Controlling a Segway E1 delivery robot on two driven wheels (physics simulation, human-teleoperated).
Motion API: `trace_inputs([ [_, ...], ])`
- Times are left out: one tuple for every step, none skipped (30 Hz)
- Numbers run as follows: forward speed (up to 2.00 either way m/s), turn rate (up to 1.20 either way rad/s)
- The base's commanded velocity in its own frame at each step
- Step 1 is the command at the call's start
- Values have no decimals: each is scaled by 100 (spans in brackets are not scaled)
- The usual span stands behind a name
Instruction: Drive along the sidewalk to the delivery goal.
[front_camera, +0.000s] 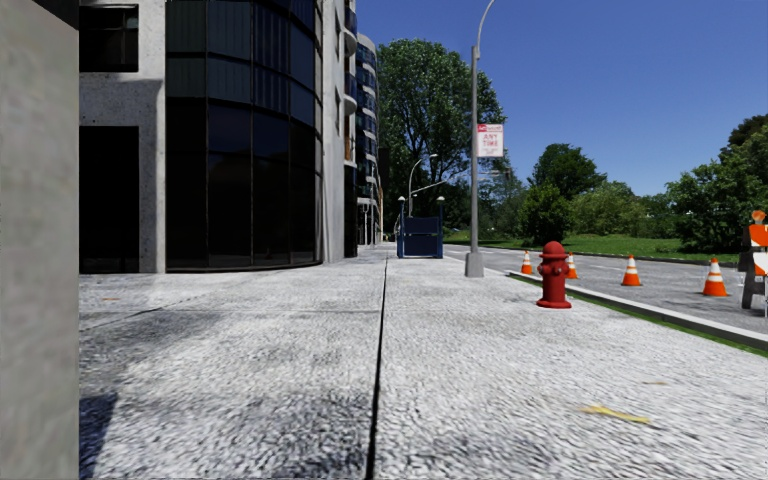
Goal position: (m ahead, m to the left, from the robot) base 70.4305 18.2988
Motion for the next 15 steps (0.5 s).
trace_inputs([
  [200, 0],
  [200, 0],
  [200, 0],
  [200, 0],
  [200, 0],
  [200, 0],
  [200, 0],
  [200, 0],
  [200, 0],
  [200, 0],
  [200, 0],
  [200, 0],
  [200, 0],
  [200, 0],
  [200, 0],
])
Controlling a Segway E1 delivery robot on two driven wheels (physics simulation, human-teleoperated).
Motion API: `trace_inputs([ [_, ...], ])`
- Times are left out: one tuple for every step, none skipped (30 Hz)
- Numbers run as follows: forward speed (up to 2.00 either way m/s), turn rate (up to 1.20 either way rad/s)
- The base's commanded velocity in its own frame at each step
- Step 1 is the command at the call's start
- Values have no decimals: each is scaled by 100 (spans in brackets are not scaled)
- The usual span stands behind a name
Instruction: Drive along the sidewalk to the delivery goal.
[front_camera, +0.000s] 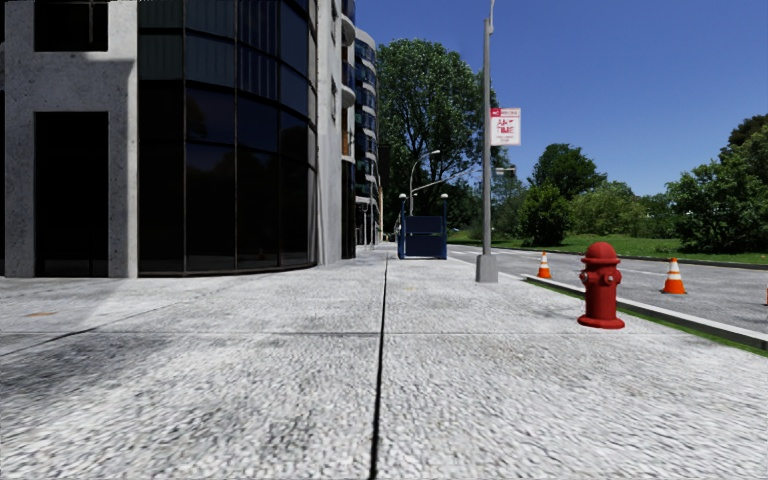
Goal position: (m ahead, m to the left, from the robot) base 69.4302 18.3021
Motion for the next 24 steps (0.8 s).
trace_inputs([
  [200, 0],
  [200, 0],
  [200, 0],
  [200, 0],
  [200, 0],
  [200, 0],
  [200, 0],
  [200, 0],
  [200, 0],
  [200, 0],
  [200, 0],
  [200, 0],
  [200, 0],
  [200, 0],
  [200, 0],
  [200, 0],
  [200, 0],
  [200, 0],
  [200, 0],
  [200, 0],
  [200, 0],
  [200, 0],
  [200, 0],
  [200, 0],
])
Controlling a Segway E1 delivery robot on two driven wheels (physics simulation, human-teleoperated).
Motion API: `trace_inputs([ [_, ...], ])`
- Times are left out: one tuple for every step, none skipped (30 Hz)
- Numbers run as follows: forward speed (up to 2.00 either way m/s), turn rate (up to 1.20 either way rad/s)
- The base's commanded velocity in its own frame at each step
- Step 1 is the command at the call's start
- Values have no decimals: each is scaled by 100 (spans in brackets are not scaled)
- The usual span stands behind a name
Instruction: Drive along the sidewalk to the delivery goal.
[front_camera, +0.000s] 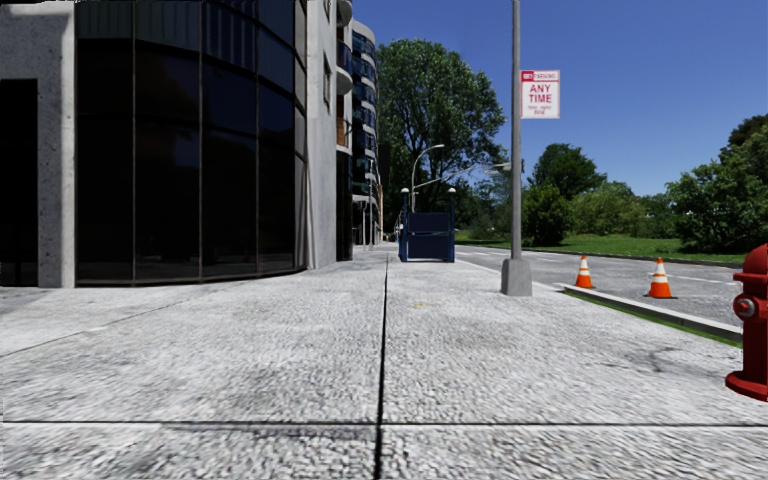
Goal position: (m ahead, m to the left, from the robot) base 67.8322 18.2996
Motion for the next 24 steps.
trace_inputs([
  [200, 0],
  [200, 0],
  [200, 0],
  [200, 0],
  [200, 0],
  [200, 0],
  [200, 0],
  [200, 0],
  [200, 0],
  [200, 0],
  [200, 0],
  [200, 0],
  [200, 0],
  [200, 0],
  [200, 0],
  [200, 0],
  [200, 0],
  [200, 0],
  [200, 0],
  [200, 0],
  [200, 0],
  [200, 0],
  [200, 0],
  [200, 0],
])
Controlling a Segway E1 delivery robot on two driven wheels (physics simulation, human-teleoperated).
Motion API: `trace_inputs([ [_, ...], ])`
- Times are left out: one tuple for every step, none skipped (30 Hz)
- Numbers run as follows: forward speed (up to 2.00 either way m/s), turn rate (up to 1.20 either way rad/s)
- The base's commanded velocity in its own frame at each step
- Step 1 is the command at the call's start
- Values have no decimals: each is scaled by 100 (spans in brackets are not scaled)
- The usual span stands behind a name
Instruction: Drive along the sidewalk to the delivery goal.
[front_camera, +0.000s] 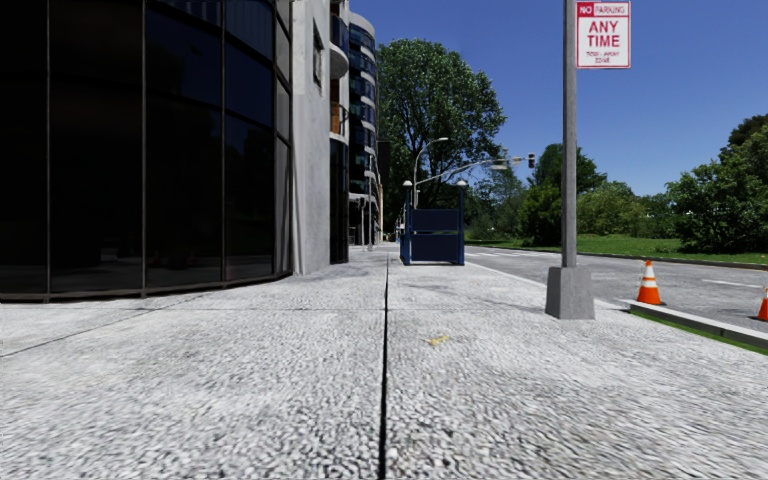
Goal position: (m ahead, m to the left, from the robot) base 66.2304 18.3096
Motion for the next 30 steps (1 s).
trace_inputs([
  [200, 0],
  [200, 0],
  [200, 0],
  [200, 0],
  [200, 0],
  [200, 6],
  [200, 6],
  [200, 23],
  [200, 36],
  [200, 37],
  [200, 37],
  [200, 13],
  [200, 0],
  [200, 0],
  [200, 0],
  [200, 0],
  [200, 0],
  [200, 0],
  [200, 0],
  [200, 0],
  [200, 0],
  [200, 0],
  [200, 0],
  [200, 0],
  [200, 0],
  [200, 0],
  [200, 0],
  [200, 0],
  [200, 0],
  [200, 0],
])
